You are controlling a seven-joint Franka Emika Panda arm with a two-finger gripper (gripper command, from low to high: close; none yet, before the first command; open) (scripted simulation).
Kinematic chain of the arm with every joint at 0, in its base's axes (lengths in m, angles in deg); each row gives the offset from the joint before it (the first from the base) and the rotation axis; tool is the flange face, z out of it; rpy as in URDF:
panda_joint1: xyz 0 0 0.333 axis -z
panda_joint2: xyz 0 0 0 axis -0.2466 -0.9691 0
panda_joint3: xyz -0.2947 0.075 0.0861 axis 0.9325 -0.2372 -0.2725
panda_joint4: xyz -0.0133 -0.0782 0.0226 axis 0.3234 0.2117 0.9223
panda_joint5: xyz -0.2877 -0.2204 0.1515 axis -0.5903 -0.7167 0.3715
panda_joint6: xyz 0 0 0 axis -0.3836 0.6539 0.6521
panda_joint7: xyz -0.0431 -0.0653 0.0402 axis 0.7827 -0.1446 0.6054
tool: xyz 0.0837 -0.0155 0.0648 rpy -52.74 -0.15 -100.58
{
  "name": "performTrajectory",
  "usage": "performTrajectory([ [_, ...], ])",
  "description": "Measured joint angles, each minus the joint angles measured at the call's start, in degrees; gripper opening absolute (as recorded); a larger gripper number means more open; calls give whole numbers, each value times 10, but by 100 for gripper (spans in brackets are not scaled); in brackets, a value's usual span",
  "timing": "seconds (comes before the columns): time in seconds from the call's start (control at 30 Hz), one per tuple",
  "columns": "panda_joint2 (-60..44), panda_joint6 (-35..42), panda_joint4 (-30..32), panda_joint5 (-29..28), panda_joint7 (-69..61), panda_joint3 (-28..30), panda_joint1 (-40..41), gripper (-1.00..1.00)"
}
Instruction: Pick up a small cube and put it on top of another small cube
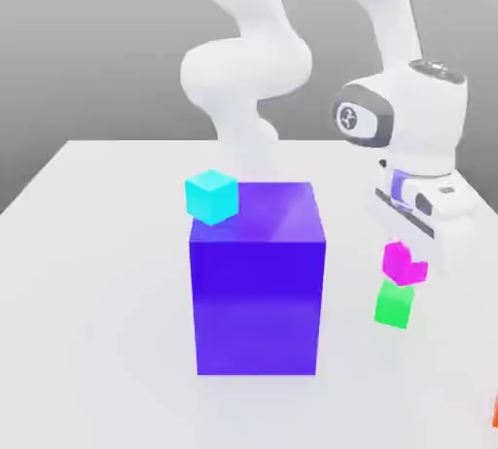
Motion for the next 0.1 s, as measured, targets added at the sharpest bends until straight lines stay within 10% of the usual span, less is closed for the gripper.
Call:
performTrajectory([
  [0.03, -11, -10, 0, -5, 3, 1, 1, 100],
  [0.1, -11, -10, 0, -5, 3, 1, 1, 100],
])
